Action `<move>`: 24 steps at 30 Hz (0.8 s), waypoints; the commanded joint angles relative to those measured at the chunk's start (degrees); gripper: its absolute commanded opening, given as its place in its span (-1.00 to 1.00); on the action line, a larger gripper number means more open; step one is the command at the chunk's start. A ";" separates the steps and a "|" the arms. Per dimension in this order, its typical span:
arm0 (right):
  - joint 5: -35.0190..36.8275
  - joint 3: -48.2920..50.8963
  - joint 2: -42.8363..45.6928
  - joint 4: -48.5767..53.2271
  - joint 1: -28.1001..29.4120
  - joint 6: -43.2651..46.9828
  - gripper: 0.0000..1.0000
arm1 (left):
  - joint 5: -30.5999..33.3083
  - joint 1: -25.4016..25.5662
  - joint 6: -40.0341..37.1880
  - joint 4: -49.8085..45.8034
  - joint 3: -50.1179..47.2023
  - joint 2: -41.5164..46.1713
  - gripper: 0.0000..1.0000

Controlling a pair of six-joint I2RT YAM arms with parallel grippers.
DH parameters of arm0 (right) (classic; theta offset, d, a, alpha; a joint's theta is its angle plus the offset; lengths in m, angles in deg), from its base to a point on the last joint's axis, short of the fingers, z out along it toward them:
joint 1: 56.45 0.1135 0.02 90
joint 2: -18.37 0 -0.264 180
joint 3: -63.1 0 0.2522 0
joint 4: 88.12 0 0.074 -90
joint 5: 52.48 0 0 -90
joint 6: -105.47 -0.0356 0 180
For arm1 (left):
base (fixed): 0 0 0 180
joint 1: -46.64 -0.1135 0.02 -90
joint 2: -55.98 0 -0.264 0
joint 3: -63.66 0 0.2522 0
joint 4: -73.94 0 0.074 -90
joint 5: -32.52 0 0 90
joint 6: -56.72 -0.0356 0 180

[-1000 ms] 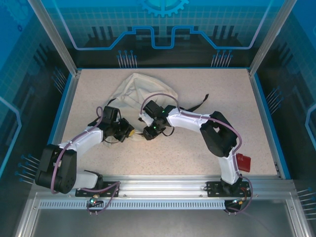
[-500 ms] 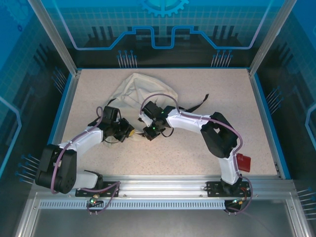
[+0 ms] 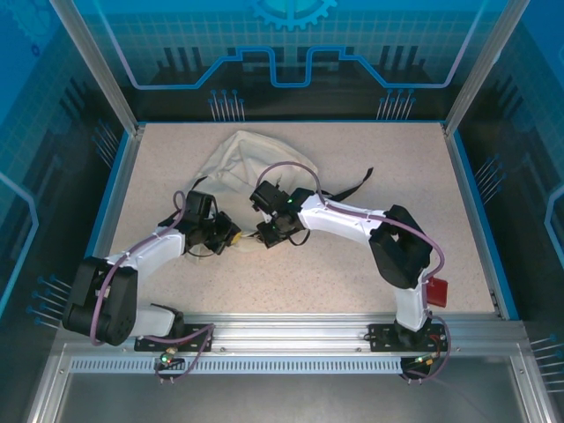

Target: Pack the student bag

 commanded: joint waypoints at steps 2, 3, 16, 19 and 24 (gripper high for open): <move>6.85 -1.03 0.00 9.54 -0.29 -4.20 -1.00 | 4.90 -0.49 -1.96 -2.10 -1.33 -0.30 -1.00; 7.08 -0.91 -0.17 9.99 -0.34 -4.74 -1.00 | 5.33 -0.49 -2.03 -2.49 -1.33 -0.12 -1.00; -8.05 1.74 3.86 1.53 0.08 -2.22 -1.00 | 2.22 -0.67 -2.75 -0.36 -0.31 0.10 -1.00; -10.42 1.65 4.02 -1.29 0.82 0.59 -0.69 | 2.09 -0.67 -2.91 -1.25 0.16 0.91 -1.00; -11.53 -0.93 0.45 -3.95 1.14 4.14 -0.18 | 0.63 -0.67 -2.56 -0.87 0.12 1.38 -1.00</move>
